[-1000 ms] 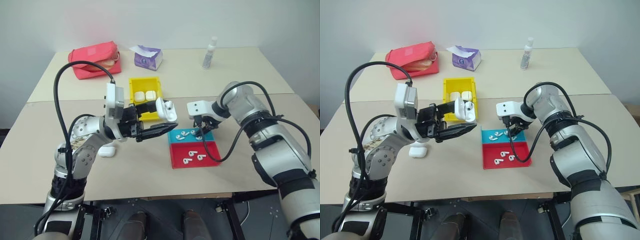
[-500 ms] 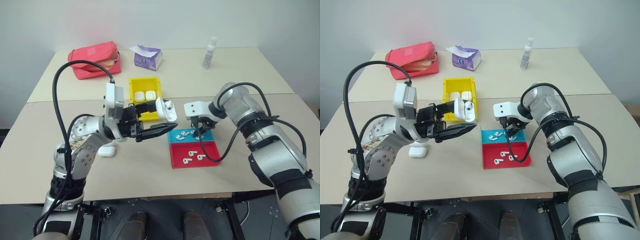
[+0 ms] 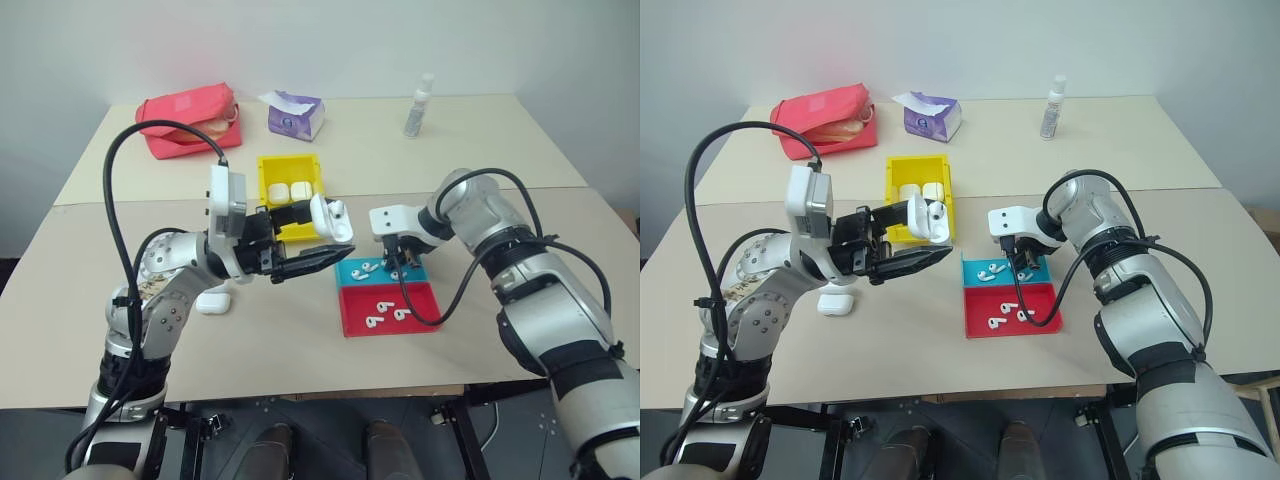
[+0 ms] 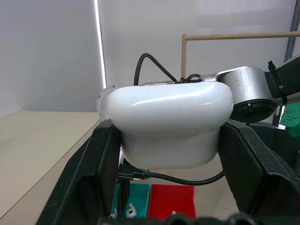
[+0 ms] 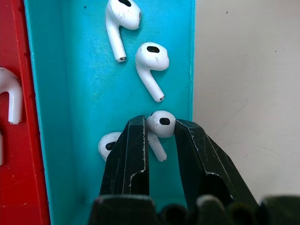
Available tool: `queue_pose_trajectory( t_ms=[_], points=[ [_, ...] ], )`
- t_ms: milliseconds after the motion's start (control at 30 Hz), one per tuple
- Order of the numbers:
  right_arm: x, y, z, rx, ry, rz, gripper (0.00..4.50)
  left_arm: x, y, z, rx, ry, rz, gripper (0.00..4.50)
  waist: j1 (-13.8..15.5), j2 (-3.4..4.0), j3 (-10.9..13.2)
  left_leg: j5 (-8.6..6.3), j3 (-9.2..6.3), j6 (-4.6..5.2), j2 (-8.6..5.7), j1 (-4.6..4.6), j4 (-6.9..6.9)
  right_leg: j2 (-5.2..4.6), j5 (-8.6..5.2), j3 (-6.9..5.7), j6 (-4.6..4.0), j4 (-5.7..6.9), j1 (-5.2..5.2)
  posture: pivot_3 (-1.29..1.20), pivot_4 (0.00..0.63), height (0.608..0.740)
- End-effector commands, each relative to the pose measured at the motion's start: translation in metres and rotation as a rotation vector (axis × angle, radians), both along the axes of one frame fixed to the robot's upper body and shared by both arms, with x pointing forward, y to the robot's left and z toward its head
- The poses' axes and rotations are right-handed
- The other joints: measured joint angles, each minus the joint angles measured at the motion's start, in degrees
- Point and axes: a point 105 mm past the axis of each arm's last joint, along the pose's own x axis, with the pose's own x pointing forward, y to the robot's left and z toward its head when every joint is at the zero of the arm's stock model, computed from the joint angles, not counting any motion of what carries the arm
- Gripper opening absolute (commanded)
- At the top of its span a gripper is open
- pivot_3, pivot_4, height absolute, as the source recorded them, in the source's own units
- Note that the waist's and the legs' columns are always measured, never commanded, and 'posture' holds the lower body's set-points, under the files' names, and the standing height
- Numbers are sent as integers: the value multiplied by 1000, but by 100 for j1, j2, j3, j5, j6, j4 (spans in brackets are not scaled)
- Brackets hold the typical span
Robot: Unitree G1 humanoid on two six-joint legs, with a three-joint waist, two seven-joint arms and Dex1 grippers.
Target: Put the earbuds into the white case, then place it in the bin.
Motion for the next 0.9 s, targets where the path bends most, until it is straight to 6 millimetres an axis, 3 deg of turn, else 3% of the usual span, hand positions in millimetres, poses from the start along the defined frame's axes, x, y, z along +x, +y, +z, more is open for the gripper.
queue_pose_trajectory(
  t_ms=[33, 267, 433, 533, 733, 900],
  points=[
    [2, -3, 17, 77, -21, -38, 637, -5, 2, 9, -12, -43, -10, 2833, 1, 0, 0, 0, 0, 0, 0, 0, 0, 0, 0, 0, 0, 0, 0, 0, 150, 740],
    [-7, -13, 71, 328, -77, -121, 637, -2, -3, 11, -12, -47, -46, 2833, 15, 0, 1, 0, -1, 0, -1, -6, -1, -1, 0, -2, 0, -1, -3, 0, 150, 740],
    [-44, -16, 136, 806, -206, -147, 637, 0, -5, 10, 9, -34, -88, 2833, 47, 0, 1, 0, -7, 1, -1, -15, 3, -2, 0, -7, 0, 1, -3, 0, 150, 740],
    [-76, -20, 157, 1047, -196, -135, 637, 2, -4, 11, 13, -36, -98, 2833, 61, 0, 1, -1, -8, 1, -2, -18, 4, -3, 0, -7, 0, 12, -4, 0, 150, 740],
    [-128, -14, 179, 1400, -51, -109, 637, 12, -10, 13, 10, -30, -112, 2833, 69, 0, 0, -2, -9, 3, -1, -11, 12, -3, 0, -3, -1, 44, 2, 0, 150, 740],
    [-147, 17, 170, 1484, 47, -89, 637, 17, -17, 15, 1, -23, -131, 2833, 55, 2, -1, -2, -7, 3, 1, -3, 9, -1, 0, 2, -1, 51, 2, 0, 150, 740]
  ],
)
